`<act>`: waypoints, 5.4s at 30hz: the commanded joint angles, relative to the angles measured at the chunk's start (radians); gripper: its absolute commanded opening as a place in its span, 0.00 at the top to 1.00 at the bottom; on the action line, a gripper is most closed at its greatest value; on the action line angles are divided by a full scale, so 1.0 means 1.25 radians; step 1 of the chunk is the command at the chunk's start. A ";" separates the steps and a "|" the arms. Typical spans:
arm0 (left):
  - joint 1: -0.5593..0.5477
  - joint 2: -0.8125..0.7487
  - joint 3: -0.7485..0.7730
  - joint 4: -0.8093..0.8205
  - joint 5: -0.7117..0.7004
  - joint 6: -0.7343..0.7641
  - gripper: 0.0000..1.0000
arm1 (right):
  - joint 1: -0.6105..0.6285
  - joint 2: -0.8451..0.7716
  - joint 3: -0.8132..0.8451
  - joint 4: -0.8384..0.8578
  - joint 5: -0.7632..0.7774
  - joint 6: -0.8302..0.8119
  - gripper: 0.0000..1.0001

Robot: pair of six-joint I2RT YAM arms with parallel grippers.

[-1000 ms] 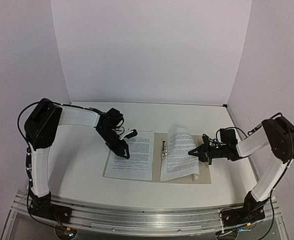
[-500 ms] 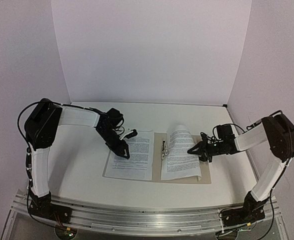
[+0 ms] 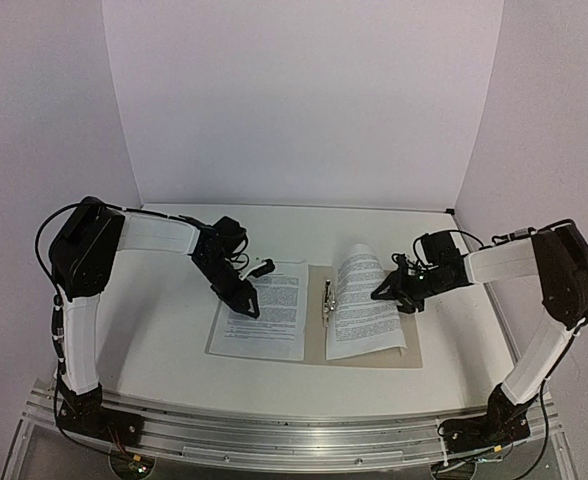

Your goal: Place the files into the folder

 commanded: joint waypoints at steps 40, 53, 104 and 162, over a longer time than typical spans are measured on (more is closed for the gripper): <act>0.000 0.016 0.016 -0.012 0.027 0.006 0.57 | 0.136 0.052 0.331 -0.463 0.439 -0.122 0.02; 0.000 0.019 0.020 -0.020 0.028 0.017 0.57 | 0.135 0.055 0.387 -0.529 0.523 -0.116 0.02; 0.000 0.044 -0.017 0.007 0.016 0.000 0.57 | 0.115 0.056 0.240 -0.378 0.586 -0.073 0.15; 0.002 0.054 -0.040 0.007 -0.045 0.064 0.57 | 0.130 0.217 0.382 -0.302 0.526 -0.140 0.39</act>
